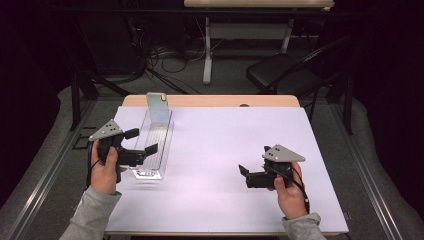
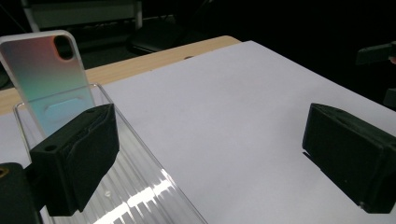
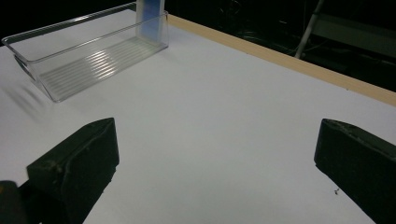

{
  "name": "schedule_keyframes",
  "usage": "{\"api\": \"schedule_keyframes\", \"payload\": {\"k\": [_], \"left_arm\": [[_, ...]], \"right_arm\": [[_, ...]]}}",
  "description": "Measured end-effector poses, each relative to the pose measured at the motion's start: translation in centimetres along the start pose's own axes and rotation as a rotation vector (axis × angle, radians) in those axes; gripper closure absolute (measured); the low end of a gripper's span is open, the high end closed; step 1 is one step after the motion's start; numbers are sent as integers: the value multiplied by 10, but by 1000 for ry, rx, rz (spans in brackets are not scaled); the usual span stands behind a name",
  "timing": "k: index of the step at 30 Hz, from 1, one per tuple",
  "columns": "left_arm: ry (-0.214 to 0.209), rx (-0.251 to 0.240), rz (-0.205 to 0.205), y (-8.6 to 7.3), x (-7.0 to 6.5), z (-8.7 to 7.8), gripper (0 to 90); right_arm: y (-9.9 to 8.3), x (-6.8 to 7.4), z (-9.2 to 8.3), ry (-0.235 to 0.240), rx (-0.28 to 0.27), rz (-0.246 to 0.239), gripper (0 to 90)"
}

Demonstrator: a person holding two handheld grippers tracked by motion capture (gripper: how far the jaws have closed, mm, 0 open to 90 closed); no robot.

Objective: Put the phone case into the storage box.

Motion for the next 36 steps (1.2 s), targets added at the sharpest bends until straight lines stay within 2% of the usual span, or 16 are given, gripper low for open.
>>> {"api": "schedule_keyframes", "payload": {"k": [4,7,11,14,20,29,36], "left_arm": [[-12,14,9,-9,-5,-10,5],[-18,10,-5,-18,-10,-17,5],[-33,19,-1,-31,-15,-25,5],[-24,37,16,-38,-15,-28,5],[-33,43,5,-54,-14,-34,5],[-28,1,17,-66,-11,-48,5],[-32,-23,11,-75,-8,-49,5]], "right_arm": [[-5,-3,-11,-14,8,-11,0],[-10,-7,-20,-31,12,-17,0],[-21,-13,-34,-62,22,-8,0],[-28,-18,-42,-83,28,5,0],[-40,-25,-56,-112,40,21,0],[-57,-29,-70,-129,66,31,0],[-68,-33,-71,-147,56,76,0]]}}
Point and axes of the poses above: each handheld gripper's, and its own axes: z roughly forward along the jaws, y roughly out of its top, x roughly to its left, the point moved 3 cm from there along z, roughly forward along the jaws, and after that the axes turned 12 degrees about -x, right-handed, at the moved point
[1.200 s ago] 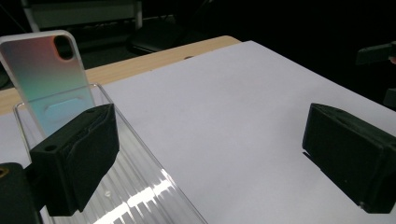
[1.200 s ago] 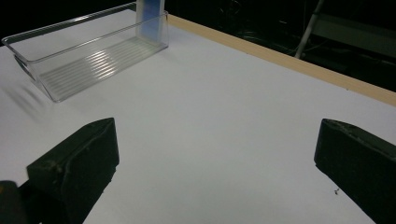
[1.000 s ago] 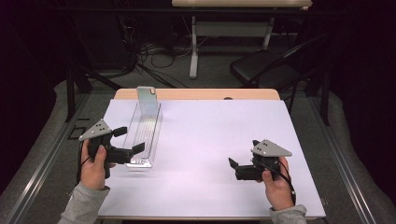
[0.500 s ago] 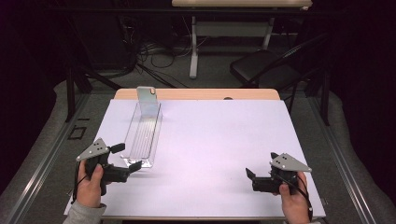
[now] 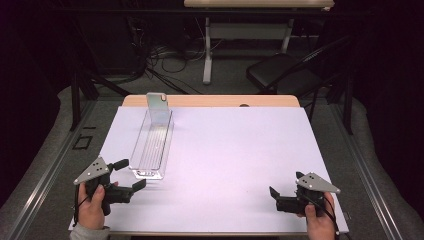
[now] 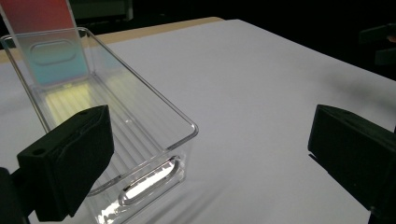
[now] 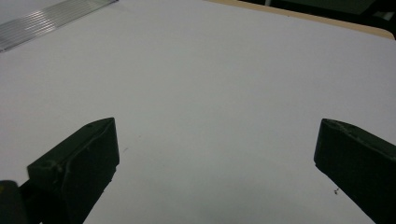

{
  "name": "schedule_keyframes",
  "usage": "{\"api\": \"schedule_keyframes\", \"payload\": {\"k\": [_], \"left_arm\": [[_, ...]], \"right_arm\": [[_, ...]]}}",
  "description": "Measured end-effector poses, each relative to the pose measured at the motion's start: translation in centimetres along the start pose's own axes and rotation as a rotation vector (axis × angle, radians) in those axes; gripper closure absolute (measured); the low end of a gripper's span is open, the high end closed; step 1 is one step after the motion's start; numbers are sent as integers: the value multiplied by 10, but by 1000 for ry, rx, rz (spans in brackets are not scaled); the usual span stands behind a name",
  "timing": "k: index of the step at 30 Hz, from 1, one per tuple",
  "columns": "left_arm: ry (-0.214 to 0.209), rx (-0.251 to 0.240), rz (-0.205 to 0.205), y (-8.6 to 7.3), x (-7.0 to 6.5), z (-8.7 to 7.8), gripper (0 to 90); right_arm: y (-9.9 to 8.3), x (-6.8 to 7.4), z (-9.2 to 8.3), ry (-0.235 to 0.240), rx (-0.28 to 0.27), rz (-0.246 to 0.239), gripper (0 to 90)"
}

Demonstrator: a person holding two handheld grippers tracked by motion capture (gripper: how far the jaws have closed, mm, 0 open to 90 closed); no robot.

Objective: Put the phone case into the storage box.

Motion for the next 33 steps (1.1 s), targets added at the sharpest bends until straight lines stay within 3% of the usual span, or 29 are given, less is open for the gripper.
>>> {"api": "schedule_keyframes", "payload": {"k": [5,14,33], "left_arm": [[-3,-6,-2,-5,3,1,5],[20,-23,-9,-10,9,-3,5],[52,-34,-29,-15,18,-6,5]], "right_arm": [[-7,-8,1,-14,8,30,2],[-9,-17,-3,-35,-30,85,5],[-18,-26,-1,-55,-23,106,8]]}}
Point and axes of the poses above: each handheld gripper's, and its own axes: z roughly forward along the jaws, y roughly out of its top, x roughly to its left, the point moved 3 cm from there along z, roughly forward along the jaws, and after that the axes turned 12 degrees about -x, right-handed, at the moved point
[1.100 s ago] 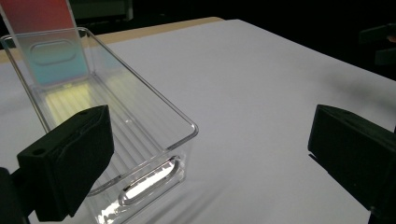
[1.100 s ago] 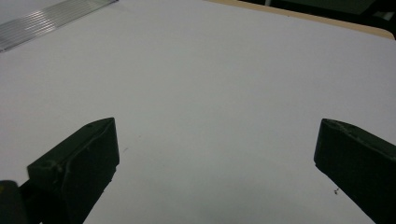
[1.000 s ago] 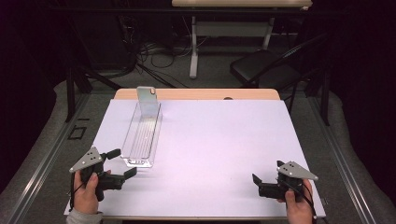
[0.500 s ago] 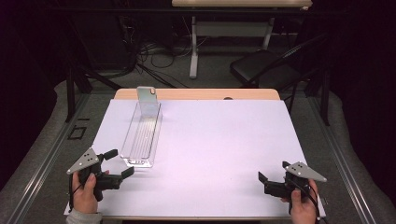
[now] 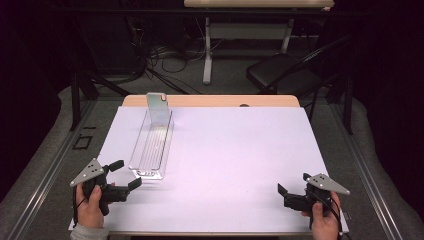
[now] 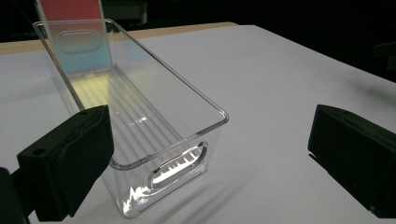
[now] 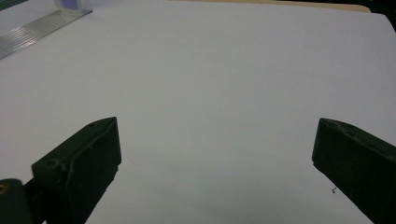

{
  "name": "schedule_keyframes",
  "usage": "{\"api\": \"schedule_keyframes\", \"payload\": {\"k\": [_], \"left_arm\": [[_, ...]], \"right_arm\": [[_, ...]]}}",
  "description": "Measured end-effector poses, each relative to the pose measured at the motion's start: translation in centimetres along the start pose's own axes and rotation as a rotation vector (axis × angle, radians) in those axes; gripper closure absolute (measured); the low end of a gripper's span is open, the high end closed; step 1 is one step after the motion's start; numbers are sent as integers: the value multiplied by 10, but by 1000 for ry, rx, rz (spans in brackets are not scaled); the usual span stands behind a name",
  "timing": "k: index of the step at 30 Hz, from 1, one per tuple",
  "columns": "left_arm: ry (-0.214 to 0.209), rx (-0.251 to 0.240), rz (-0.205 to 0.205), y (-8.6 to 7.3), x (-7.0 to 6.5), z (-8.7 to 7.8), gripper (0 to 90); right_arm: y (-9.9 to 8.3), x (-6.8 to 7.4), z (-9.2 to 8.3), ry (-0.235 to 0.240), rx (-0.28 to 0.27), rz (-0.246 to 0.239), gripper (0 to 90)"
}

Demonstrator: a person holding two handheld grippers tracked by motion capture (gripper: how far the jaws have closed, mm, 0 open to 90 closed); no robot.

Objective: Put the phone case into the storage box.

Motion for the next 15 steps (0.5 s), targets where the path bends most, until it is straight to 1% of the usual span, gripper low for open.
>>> {"api": "schedule_keyframes", "payload": {"k": [2,5,15], "left_arm": [[-1,-4,-3,0,0,0,5],[0,0,1,-1,1,0,5],[0,2,-5,-1,0,1,5]], "right_arm": [[-1,-1,0,-3,-3,-2,8],[-1,-1,1,-6,1,8,9],[-4,-1,3,-2,13,6,10]]}}
Point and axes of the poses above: each handheld gripper's, and its own axes: z roughly forward along the jaws, y roughly out of its top, x roughly to its left, the point moved 3 cm from there along z, roughly forward along the jaws, and after that the axes turned 12 degrees about -x, right-handed, at the moved point
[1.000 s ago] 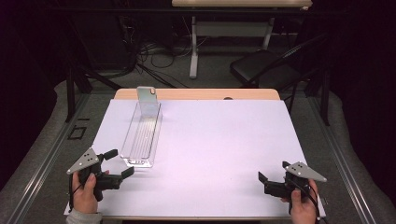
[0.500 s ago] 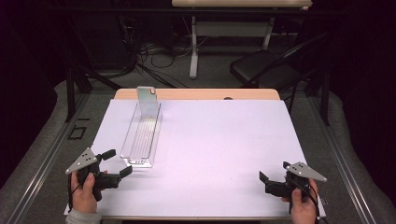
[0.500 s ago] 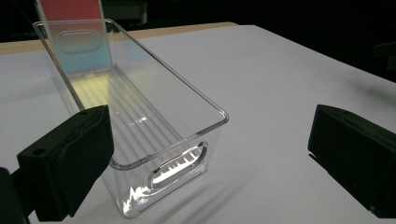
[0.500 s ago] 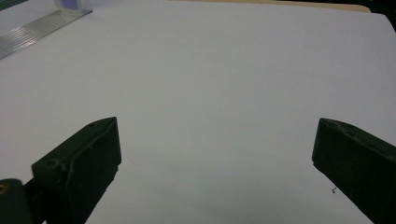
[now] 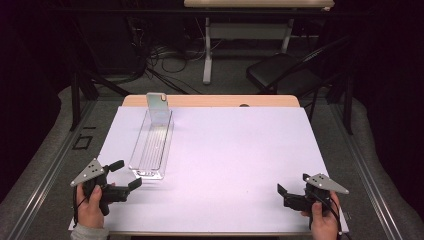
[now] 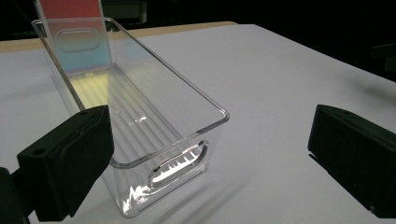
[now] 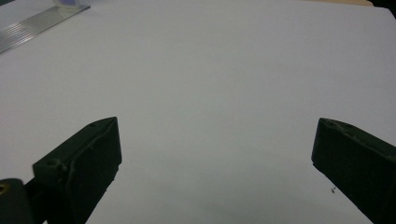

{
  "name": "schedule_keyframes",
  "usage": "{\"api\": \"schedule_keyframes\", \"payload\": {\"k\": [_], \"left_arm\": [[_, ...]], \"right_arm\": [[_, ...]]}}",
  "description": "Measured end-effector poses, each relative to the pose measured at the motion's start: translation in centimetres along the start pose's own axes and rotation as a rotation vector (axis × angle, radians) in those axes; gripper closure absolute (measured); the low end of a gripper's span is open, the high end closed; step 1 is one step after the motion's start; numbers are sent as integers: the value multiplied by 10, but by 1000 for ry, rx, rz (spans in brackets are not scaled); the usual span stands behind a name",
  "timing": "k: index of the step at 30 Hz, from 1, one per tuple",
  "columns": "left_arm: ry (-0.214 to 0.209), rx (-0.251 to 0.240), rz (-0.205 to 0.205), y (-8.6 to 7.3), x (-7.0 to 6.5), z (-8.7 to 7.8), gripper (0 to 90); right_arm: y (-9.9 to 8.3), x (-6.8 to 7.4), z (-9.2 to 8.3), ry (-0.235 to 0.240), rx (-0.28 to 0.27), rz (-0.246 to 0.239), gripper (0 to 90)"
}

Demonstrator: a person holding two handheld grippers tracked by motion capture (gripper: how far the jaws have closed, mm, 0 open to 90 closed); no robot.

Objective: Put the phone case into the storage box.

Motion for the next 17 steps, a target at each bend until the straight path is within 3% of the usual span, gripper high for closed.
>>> {"api": "schedule_keyframes", "payload": {"k": [17], "left_arm": [[2,0,0,0,2,0,5]], "right_arm": [[-3,2,3,11,10,-5,11]]}}
Point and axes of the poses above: each handheld gripper's, and its own axes: z roughly forward along the jaws, y roughly out of its top, x roughly to its left, the point moved 3 cm from there along z, roughly forward along the jaws, and after that the axes turned 12 degrees about -x, right-handed, at the moved point
